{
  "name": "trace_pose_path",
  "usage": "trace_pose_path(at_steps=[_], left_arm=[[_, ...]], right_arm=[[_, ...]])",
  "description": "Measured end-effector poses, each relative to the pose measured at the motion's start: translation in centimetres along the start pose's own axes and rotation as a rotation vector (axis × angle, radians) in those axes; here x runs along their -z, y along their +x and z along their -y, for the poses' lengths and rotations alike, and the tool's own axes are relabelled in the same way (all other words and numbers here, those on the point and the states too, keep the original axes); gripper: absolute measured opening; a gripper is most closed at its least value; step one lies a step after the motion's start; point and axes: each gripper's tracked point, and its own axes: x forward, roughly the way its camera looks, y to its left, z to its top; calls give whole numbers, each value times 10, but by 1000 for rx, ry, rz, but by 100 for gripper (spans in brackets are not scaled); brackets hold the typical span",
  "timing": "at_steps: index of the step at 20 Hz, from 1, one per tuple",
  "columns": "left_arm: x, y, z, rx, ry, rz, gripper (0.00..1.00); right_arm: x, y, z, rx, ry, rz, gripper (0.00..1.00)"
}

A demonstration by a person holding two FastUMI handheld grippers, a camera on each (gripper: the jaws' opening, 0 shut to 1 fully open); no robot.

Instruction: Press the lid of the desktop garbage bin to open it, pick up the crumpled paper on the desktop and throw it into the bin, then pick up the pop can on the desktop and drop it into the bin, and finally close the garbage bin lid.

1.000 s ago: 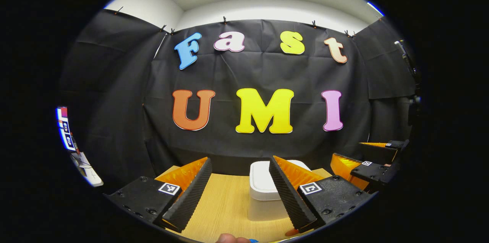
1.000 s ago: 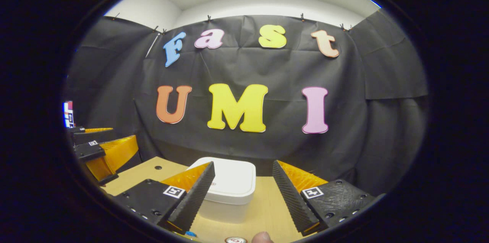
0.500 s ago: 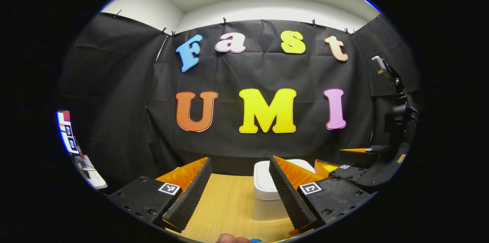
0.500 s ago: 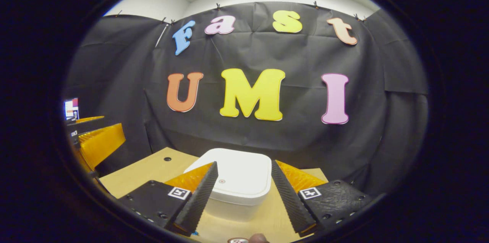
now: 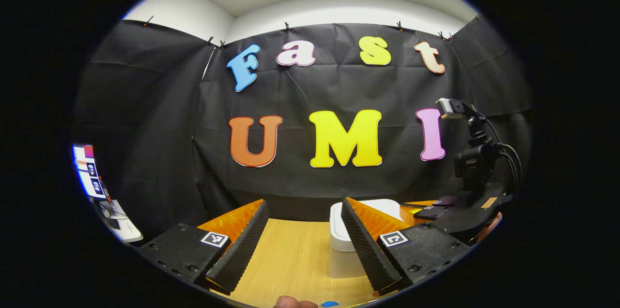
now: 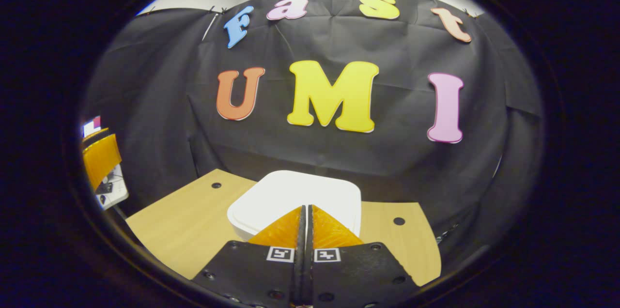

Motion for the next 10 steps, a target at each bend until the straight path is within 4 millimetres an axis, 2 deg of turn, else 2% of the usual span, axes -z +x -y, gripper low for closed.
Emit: trace_pose_path(at_steps=[1, 2, 3, 7, 9, 10], left_arm=[[1, 1, 0, -1, 0, -1, 97], [1, 2, -2, -5, -1, -2, 97], [1, 1, -3, -8, -1, -3, 97], [7, 5, -4, -17, -1, -16, 97], [9, 5, -6, -18, -1, -20, 98], [8, 5, -5, -17, 0, -20, 97]], right_arm=[[5, 5, -4, -33, 1, -22, 1], [8, -3, 2, -23, 9, -46, 1], [18, 8, 0, -36, 15, -60, 0], [24, 25, -2, -41, -11, -99, 0], [36, 26, -4, -53, -4, -130, 0], [35, 26, -4, -54, 5, -127, 0]])
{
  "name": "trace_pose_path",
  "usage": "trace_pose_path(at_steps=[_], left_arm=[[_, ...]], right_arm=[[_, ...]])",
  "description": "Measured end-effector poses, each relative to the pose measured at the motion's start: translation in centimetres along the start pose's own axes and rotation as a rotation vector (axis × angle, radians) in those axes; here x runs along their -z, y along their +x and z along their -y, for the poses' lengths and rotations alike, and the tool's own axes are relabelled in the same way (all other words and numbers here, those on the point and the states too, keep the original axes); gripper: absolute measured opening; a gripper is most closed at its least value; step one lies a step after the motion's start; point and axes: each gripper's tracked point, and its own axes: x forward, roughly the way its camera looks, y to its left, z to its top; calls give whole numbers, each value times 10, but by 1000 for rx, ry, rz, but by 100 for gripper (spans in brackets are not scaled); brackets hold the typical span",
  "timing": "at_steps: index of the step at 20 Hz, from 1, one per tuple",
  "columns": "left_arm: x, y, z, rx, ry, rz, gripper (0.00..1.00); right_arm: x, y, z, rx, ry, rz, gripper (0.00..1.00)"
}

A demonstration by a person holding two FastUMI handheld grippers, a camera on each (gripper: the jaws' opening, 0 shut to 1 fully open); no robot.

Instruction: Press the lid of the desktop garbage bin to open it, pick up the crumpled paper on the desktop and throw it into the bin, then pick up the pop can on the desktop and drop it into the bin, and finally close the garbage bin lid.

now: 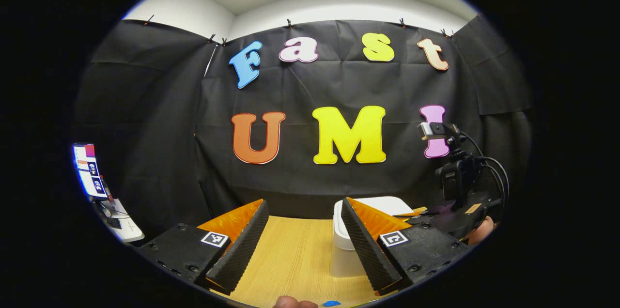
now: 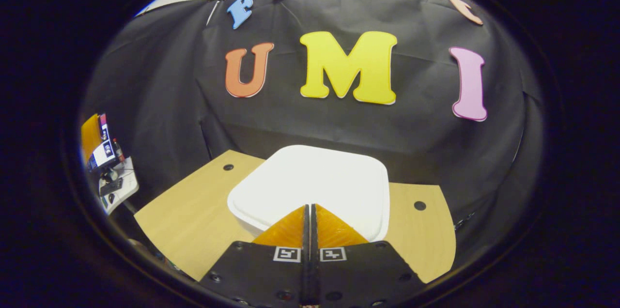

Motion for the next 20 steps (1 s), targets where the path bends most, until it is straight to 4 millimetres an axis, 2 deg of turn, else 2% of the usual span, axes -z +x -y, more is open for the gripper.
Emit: trace_pose_path(at_steps=[2, 5, 8, 9, 10, 11, 13, 14, 15, 20], left_arm=[[2, 0, -2, -13, 9, -3, 97], [6, 1, 3, -3, 7, -10, 97], [5, 1, 7, 10, 4, -9, 98], [5, 2, 7, 14, 3, -9, 97], [6, 2, 8, 17, -1, -12, 97], [9, 2, 9, 20, -7, -16, 97], [10, 2, 12, 32, -22, -23, 97], [10, 2, 13, 38, -27, -25, 97], [11, 2, 14, 44, -33, -27, 97], [23, -1, 19, 73, -52, -47, 98]], right_arm=[[8, 2, 1, 1, 32, -38, 0], [7, 3, 0, 0, 93, -50, 0], [-11, -5, 8, 38, 98, 13, 1], [-24, -16, 14, 48, 86, 49, 17], [-31, -17, 11, 53, 78, 95, 34], [-44, -24, 12, 62, 65, 138, 40], [-62, -40, 12, 67, 31, 209, 68], [-67, -47, 14, 72, 13, 240, 87], [-72, -54, 15, 74, 5, 266, 92], [-70, -81, 19, 97, 9, 314, 93]])
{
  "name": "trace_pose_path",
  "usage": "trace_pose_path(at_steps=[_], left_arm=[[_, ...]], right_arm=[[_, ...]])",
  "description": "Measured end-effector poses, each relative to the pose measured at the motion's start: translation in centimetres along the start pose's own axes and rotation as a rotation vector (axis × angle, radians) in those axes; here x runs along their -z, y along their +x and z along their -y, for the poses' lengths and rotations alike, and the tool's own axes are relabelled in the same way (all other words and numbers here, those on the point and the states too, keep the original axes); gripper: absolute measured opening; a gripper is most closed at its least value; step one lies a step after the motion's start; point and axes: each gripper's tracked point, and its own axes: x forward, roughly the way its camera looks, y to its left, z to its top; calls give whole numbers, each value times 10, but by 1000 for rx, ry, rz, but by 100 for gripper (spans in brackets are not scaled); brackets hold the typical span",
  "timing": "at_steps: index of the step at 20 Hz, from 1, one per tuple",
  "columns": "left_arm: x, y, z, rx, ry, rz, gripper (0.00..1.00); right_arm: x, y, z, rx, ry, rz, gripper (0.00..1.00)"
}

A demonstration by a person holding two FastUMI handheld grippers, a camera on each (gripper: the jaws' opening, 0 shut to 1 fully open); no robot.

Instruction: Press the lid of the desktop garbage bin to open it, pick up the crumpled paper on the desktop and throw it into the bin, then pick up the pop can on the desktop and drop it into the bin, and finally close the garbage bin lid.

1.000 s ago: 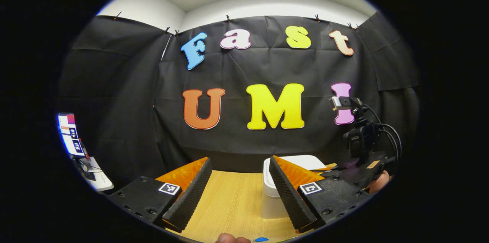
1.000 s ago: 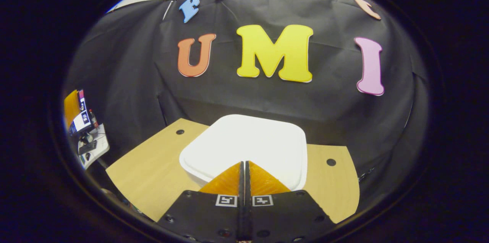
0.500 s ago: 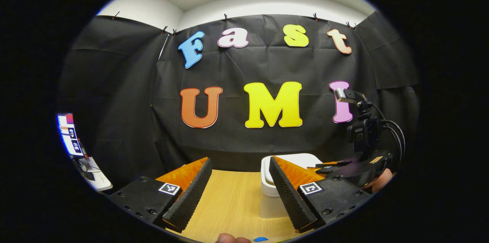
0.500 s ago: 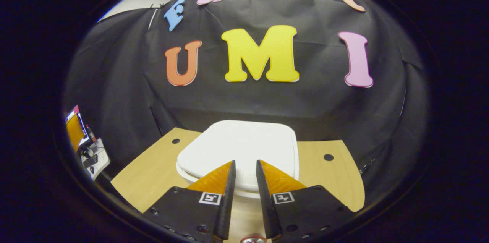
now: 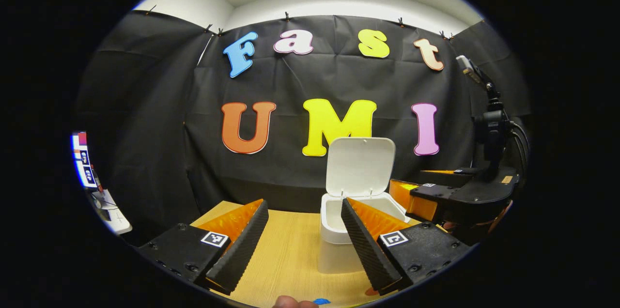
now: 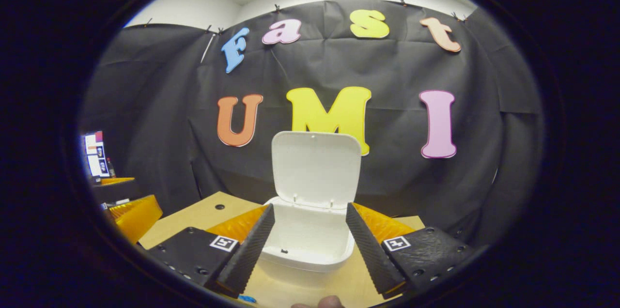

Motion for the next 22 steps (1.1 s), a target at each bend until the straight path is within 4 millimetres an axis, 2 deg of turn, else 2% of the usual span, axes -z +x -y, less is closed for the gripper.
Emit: trace_pose_path(at_steps=[2, 6, 8, 11, 13, 17, 22], left_arm=[[6, -2, 1, 12, 1, -12, 97], [22, -6, 5, 33, 2, -43, 97], [35, -10, 9, 50, -13, -73, 98], [59, -17, 11, 68, -6, -126, 98], [79, -20, 15, 83, 19, -165, 98], [120, -29, 26, 116, 12, -263, 98], [185, -44, 33, 129, -30, -420, 99]], right_arm=[[1, -12, 6, 15, -3, 8, 96], [10, -35, 17, 44, 9, 7, 96], [19, -45, 20, 51, 12, -6, 98], [34, -58, 24, 58, 9, -28, 96], [47, -66, 26, 62, 11, -53, 98], [76, -82, 36, 76, 5, -97, 96], [107, -95, 45, 78, -20, -169, 96]])
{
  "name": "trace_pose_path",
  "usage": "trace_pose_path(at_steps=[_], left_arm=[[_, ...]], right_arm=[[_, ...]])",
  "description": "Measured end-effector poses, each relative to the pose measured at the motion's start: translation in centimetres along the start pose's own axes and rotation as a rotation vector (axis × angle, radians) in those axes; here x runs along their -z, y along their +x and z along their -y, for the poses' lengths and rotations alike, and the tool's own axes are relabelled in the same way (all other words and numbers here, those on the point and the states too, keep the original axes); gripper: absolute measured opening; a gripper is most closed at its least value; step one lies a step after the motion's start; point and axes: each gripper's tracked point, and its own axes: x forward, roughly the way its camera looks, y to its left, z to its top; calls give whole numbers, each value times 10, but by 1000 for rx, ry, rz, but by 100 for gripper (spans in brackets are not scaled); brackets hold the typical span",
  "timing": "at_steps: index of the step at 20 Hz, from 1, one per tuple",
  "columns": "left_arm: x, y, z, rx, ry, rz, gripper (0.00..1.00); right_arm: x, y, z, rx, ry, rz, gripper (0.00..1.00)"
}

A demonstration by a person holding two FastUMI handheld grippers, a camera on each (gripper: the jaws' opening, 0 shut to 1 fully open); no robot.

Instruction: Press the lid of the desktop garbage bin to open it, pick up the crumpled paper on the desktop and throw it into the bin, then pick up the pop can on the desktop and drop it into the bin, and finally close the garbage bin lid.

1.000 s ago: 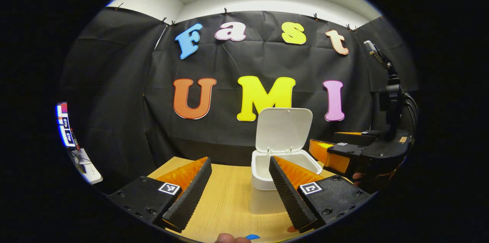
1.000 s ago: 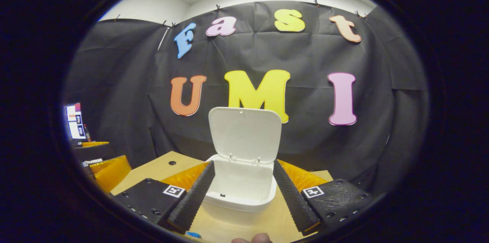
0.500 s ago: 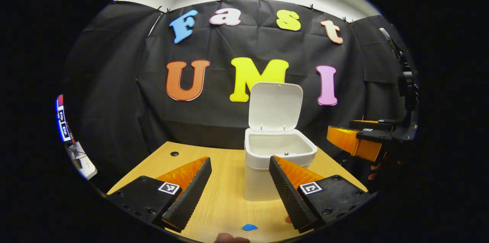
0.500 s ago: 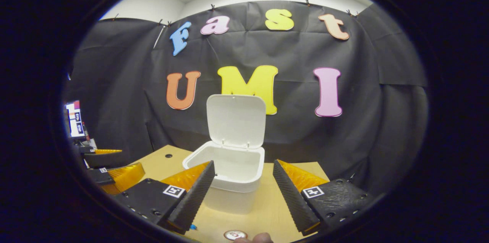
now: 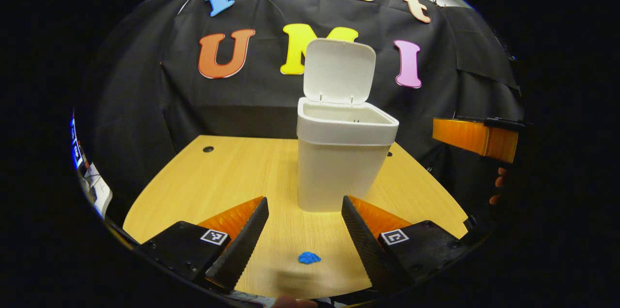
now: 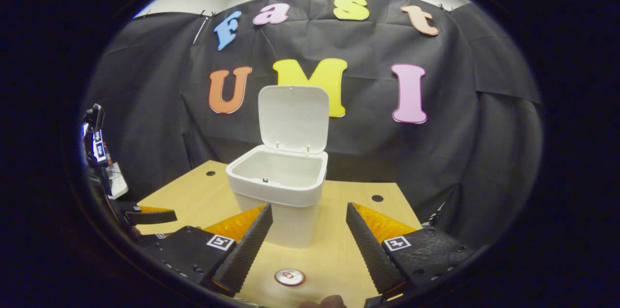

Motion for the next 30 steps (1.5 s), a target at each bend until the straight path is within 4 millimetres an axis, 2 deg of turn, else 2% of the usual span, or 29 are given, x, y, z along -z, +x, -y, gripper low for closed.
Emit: trace_pose_path(at_steps=[1, 8, 11, 14, 22, 25, 27, 28, 30], left_arm=[[12, 2, 1, 1, -9, -30, 99], [99, 17, 1, 6, -26, -208, 99], [127, 26, 0, 12, -49, -285, 99], [146, 37, 0, 2, -67, -338, 99], [180, 61, -6, -20, -80, -440, 99], [181, 67, -12, -26, -49, -452, 97], [183, 69, -11, -25, -34, -453, 90], [183, 69, -12, -29, -29, -452, 82], [184, 71, -13, -32, -17, -451, 73]], right_arm=[[6, -1, 2, 2, -5, -13, 98], [51, -11, 4, -6, -52, -114, 96], [68, -14, 13, 10, -47, -157, 96], [80, -18, 19, 34, -38, -190, 96], [102, -23, 25, 49, -39, -251, 96], [109, -24, 28, 57, -34, -270, 96], [113, -23, 32, 65, -33, -280, 96], [115, -24, 32, 67, -31, -283, 96], [118, -24, 31, 68, -33, -289, 96]])
